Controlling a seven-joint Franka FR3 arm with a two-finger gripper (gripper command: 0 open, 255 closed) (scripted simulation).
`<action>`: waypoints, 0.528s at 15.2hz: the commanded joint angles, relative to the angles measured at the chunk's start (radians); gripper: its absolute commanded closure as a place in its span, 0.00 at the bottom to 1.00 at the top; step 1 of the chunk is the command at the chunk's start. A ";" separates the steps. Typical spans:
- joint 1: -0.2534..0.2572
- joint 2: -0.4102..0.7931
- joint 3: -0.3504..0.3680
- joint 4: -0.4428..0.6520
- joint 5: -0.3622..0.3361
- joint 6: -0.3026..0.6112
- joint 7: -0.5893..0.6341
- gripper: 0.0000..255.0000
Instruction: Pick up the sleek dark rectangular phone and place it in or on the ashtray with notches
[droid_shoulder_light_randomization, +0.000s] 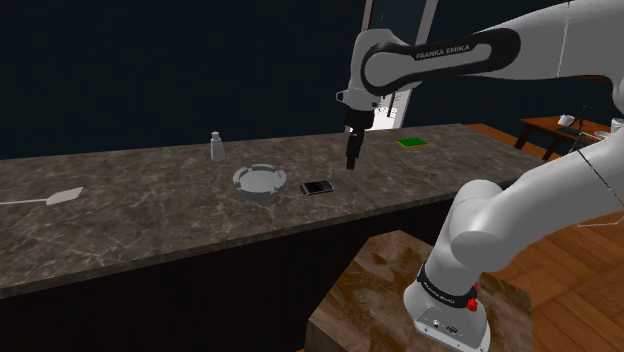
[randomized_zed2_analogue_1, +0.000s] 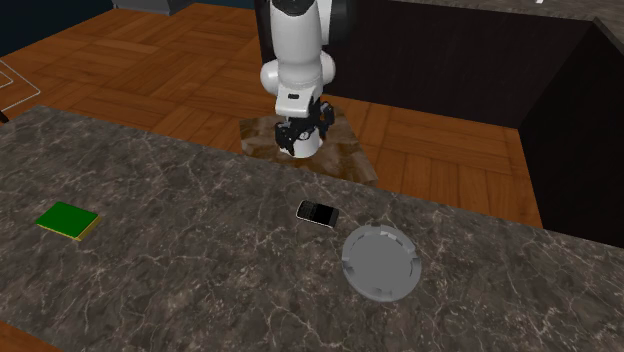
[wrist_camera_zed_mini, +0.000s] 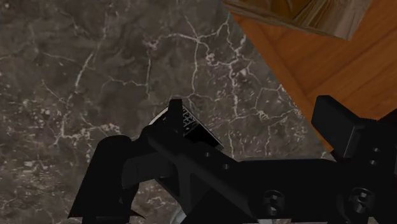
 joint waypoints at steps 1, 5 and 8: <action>0.016 0.052 -0.031 -0.014 -0.022 0.079 -0.088 0.00; 0.055 0.185 -0.090 -0.011 -0.044 0.232 -0.253 0.00; 0.089 0.298 -0.130 0.008 -0.041 0.344 -0.380 0.00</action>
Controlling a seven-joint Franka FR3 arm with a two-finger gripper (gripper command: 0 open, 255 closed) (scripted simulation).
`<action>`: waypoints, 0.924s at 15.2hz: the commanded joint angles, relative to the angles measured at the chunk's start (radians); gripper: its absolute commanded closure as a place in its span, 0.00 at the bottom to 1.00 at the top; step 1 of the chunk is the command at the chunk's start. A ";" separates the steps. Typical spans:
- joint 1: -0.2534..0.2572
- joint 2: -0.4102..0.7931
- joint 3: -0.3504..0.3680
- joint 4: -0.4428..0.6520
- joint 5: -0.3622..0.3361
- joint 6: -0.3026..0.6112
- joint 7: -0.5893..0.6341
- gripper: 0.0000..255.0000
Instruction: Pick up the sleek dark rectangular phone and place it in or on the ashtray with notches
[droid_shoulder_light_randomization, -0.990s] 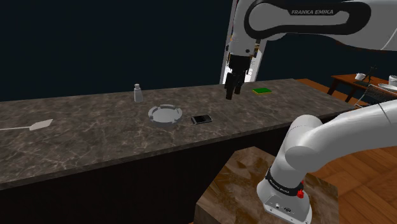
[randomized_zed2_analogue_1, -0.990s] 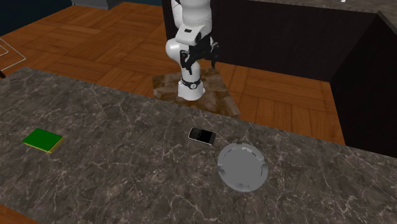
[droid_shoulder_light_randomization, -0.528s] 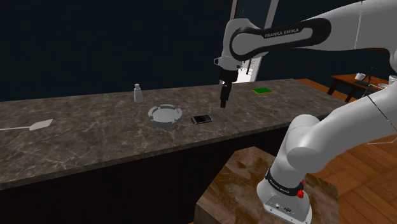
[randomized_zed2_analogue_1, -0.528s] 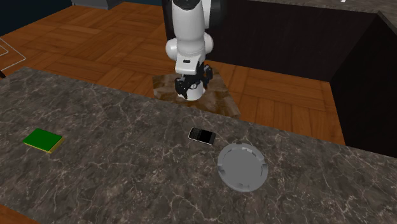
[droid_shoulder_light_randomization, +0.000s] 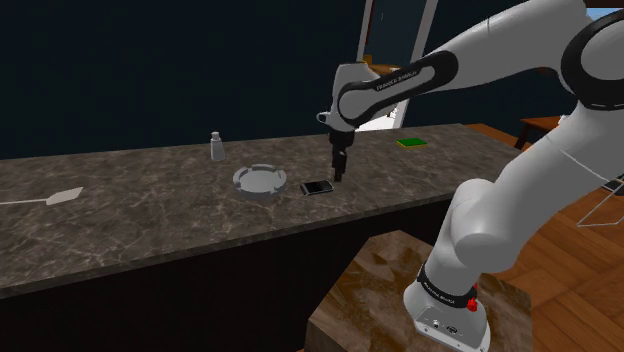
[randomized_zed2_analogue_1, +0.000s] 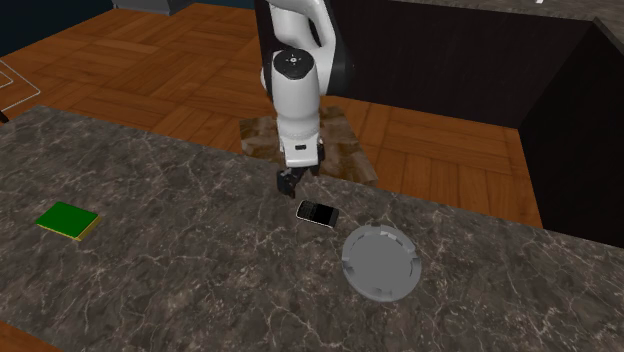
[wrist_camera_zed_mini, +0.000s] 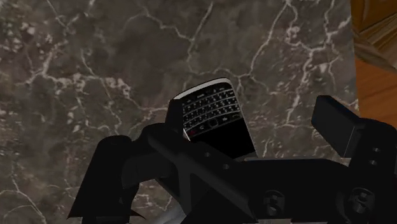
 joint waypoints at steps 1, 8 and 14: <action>0.027 0.087 -0.025 0.029 0.011 0.071 -0.091 0.00; 0.044 0.178 -0.045 0.010 0.035 0.186 -0.151 0.00; 0.047 0.205 -0.050 -0.004 0.045 0.226 -0.159 0.00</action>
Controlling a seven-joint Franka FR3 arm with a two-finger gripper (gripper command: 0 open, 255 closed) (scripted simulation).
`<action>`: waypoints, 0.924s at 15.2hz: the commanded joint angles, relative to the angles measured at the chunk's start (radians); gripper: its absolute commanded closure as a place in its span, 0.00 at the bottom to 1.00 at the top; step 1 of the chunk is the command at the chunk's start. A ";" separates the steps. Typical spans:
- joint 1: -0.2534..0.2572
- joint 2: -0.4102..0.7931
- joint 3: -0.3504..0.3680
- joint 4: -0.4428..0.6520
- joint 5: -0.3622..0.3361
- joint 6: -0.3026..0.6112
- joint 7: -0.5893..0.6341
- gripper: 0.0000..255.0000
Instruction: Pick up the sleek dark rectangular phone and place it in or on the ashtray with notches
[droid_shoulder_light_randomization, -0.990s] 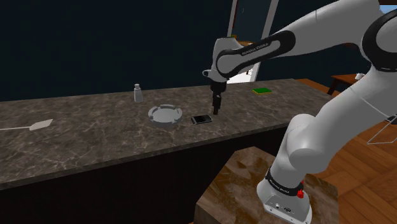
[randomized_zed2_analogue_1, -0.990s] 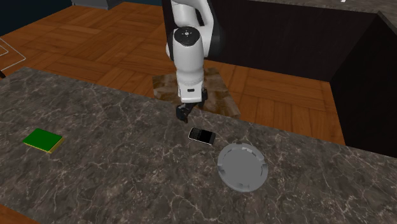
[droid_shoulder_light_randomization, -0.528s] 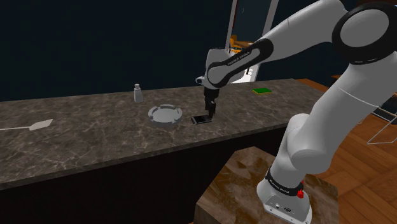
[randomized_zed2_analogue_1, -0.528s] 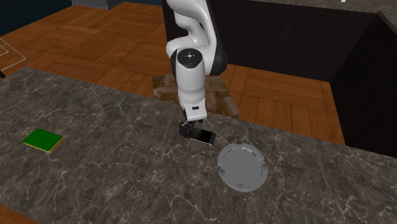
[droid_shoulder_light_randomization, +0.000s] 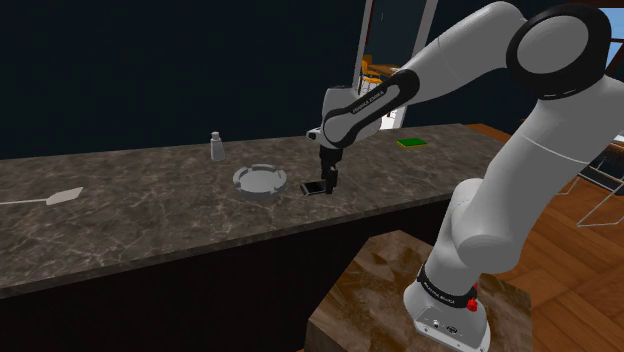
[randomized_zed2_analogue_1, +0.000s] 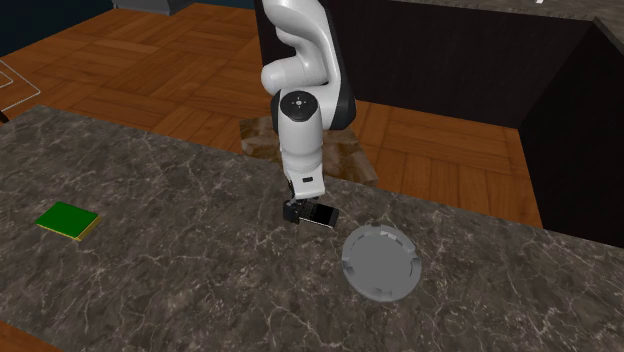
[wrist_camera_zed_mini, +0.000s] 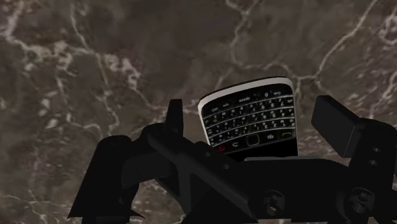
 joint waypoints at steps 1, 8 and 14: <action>0.000 0.000 0.000 -0.001 0.000 0.002 0.000 0.00; 0.000 0.000 0.000 -0.001 0.000 0.002 0.000 1.00; 0.000 0.001 0.000 -0.001 0.000 0.002 0.000 1.00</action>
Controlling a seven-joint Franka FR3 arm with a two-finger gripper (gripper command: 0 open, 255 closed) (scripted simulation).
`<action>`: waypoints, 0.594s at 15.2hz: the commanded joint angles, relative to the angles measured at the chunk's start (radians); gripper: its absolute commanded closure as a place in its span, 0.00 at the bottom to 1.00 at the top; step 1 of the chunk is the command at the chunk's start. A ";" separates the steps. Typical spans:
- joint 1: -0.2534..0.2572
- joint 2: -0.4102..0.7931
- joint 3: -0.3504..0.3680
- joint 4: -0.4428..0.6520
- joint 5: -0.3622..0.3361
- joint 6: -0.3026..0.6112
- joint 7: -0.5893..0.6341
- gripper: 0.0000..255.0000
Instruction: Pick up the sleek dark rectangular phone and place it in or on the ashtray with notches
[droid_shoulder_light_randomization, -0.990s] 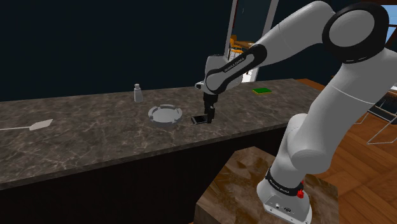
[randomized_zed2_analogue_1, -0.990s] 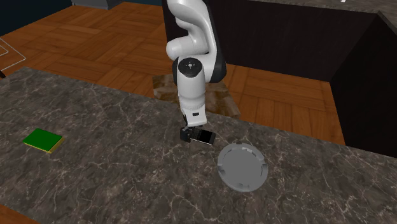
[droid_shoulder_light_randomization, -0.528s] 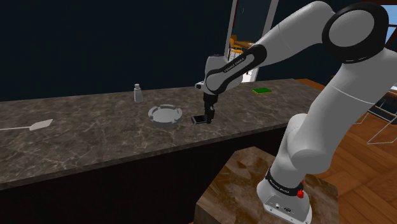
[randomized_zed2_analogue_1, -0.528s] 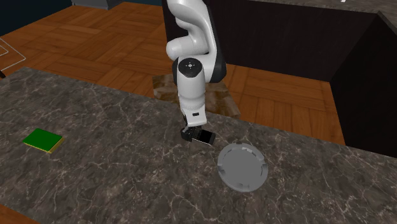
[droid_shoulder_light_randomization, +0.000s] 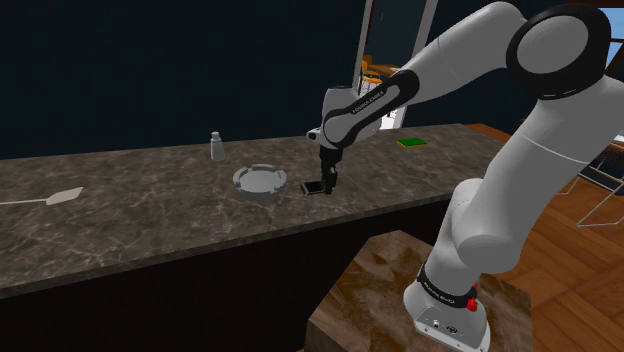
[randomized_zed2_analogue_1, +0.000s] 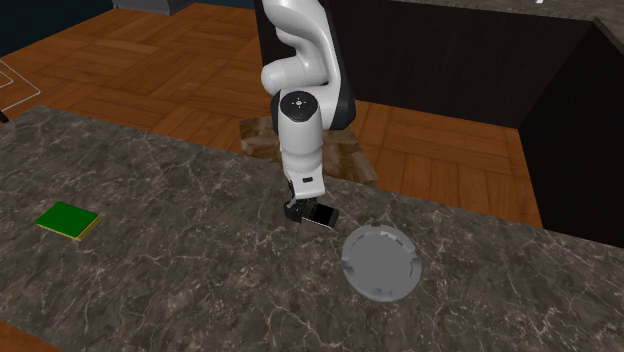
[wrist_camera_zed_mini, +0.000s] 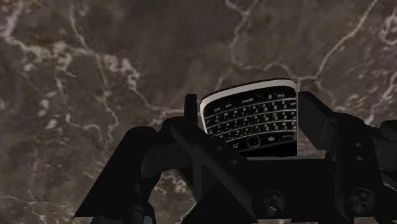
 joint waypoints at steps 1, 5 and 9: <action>-0.001 -0.011 0.002 0.005 -0.004 -0.015 0.004 1.00; -0.005 -0.051 0.009 0.028 -0.018 -0.077 0.015 1.00; -0.008 -0.087 0.017 0.055 -0.027 -0.138 0.025 1.00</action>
